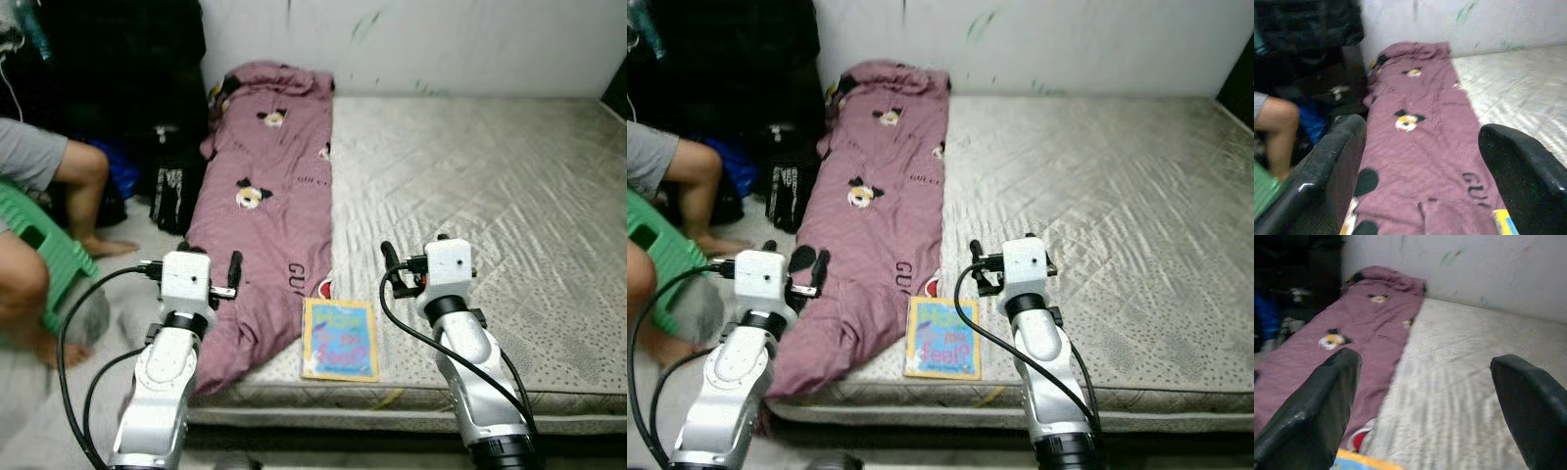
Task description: Clean up the room
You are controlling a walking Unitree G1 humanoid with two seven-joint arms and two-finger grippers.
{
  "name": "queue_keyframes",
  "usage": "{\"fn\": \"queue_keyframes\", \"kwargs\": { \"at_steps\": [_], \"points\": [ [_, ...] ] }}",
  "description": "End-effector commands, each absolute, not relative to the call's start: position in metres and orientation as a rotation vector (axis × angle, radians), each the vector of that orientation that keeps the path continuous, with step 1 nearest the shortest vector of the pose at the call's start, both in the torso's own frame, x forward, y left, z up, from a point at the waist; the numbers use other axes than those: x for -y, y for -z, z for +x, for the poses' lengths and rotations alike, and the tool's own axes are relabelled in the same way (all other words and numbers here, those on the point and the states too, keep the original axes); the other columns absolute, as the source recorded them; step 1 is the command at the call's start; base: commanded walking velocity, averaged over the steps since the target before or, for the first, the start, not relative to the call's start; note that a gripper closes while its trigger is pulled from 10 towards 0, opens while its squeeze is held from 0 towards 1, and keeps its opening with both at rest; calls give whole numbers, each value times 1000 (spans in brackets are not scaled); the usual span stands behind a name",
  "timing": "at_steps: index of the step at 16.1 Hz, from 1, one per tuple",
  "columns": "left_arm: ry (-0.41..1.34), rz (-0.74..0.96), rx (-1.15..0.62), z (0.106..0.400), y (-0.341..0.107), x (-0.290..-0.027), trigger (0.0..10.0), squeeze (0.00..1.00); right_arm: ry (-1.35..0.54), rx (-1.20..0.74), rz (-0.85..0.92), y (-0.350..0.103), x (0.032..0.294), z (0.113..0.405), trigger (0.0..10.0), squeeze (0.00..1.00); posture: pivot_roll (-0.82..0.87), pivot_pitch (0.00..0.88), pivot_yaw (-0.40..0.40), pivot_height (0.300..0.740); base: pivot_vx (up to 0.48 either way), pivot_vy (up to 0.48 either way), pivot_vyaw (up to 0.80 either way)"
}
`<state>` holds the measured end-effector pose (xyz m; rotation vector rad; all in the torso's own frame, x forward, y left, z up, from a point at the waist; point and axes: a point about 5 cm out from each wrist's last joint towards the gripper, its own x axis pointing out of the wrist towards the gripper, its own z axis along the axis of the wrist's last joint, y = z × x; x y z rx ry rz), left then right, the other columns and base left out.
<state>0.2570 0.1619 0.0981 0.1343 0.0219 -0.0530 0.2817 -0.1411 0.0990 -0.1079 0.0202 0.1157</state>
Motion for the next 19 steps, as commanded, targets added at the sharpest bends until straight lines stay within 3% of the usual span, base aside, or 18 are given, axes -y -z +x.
{"fn": "queue_keyframes", "kwargs": {
  "at_steps": [1,12,19],
  "points": [
    [46,138,-18,257,-99,-163,10000,0,-123,-8,-109,-103,139,283,10000,0,41,0,-22,740,0,-322,0],
    [47,138,-13,258,-100,-162,10000,0,-127,-10,-111,-102,138,285,10000,0,42,0,-21,740,0,-321,0],
    [50,121,2,259,-102,-162,10000,0,-125,-9,-111,-102,138,286,10000,0,40,0,-23,740,0,0,0]
  ]
}}
